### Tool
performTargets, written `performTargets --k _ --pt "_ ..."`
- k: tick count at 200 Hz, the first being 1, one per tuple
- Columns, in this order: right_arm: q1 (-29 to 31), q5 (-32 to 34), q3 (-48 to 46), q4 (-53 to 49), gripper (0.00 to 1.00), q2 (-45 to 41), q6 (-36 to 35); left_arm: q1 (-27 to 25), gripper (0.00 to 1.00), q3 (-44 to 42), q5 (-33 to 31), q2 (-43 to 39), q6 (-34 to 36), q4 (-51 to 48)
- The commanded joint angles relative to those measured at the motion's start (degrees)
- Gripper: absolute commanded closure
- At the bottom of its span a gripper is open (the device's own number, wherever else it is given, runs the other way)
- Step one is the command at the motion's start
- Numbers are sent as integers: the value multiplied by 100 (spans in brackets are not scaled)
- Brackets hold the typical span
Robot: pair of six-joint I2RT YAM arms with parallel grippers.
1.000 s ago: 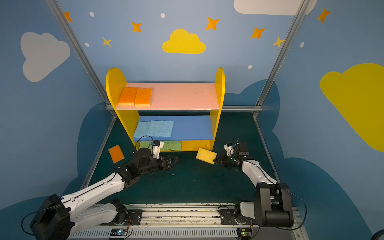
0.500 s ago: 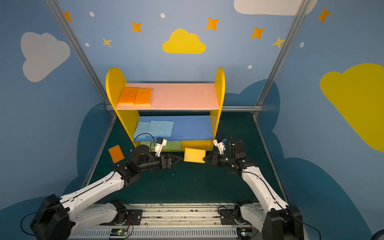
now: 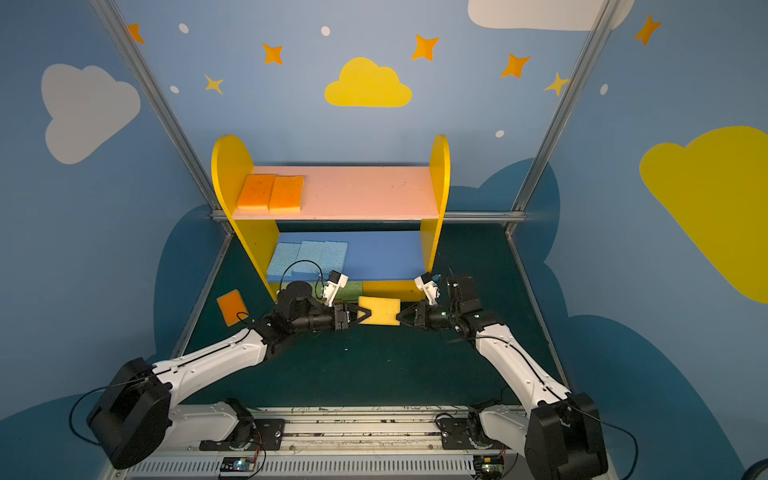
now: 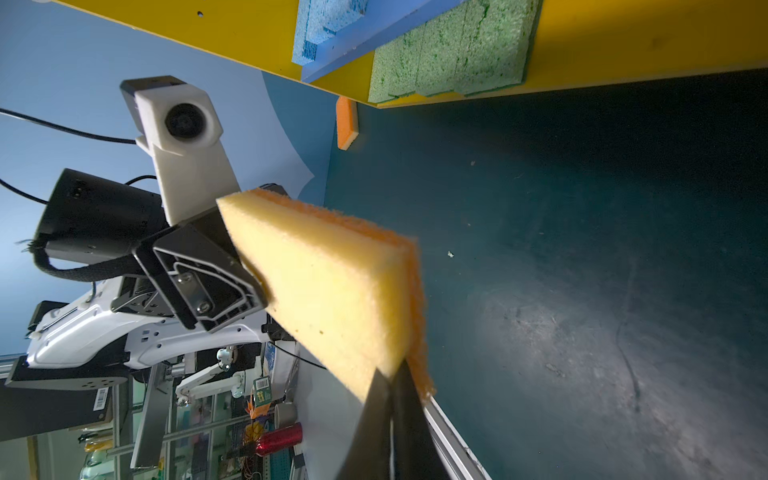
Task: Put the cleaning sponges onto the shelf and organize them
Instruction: 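Lift the yellow sponge with the right gripper up toward the pink board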
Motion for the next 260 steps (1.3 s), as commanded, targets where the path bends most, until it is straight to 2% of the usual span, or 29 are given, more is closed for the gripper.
performTargets --k 1,16,24,48,71,105,178,214,260 --pt "20 -7 157 31 72 -17 5 10 70 59 38 -80 14 242" --pt "-5 -140 153 155 53 23 55 32 89 -31 -86 -228 5 196" --pt "-31 -218 153 187 48 46 68 49 96 -67 -173 -327 -17 124" --pt "-243 -557 196 228 37 149 85 114 95 -153 -219 -608 22 -47" --pt "-408 -1012 56 804 35 250 390 203 94 -267 -183 -825 -84 24" --pt "-289 -1499 -57 1626 34 341 798 267 93 -299 -5 -802 -243 269" --pt "-94 -1601 100 2092 50 521 1044 314 92 -342 212 -724 -622 975" --pt "-12 -1673 117 2565 68 614 1340 328 92 -399 239 -676 -774 1260" --pt "25 -1652 219 2561 89 347 1334 336 92 -431 303 -669 -848 1381"
